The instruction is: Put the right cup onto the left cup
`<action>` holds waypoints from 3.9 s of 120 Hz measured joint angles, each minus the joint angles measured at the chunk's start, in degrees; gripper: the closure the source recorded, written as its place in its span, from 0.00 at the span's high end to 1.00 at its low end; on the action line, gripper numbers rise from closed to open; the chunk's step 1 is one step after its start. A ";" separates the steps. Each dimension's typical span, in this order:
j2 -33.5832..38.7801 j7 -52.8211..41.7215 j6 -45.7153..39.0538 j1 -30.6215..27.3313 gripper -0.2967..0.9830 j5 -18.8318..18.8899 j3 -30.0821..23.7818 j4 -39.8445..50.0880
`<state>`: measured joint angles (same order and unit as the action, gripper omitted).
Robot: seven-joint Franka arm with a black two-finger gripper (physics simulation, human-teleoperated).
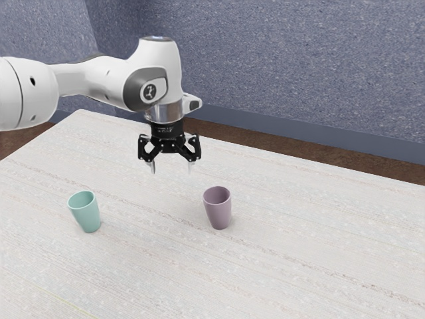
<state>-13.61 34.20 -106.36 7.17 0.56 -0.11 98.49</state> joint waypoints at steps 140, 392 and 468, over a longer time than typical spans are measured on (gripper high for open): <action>-14.31 -13.27 -19.31 1.39 0.30 3.71 -1.01 -1.18; 20.33 -18.74 -1.24 -21.48 0.15 -0.10 9.12 20.72; 11.29 -22.96 -1.57 -20.26 0.15 -2.52 11.73 14.10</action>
<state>-2.31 11.25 -107.93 -13.09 -1.96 11.62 112.59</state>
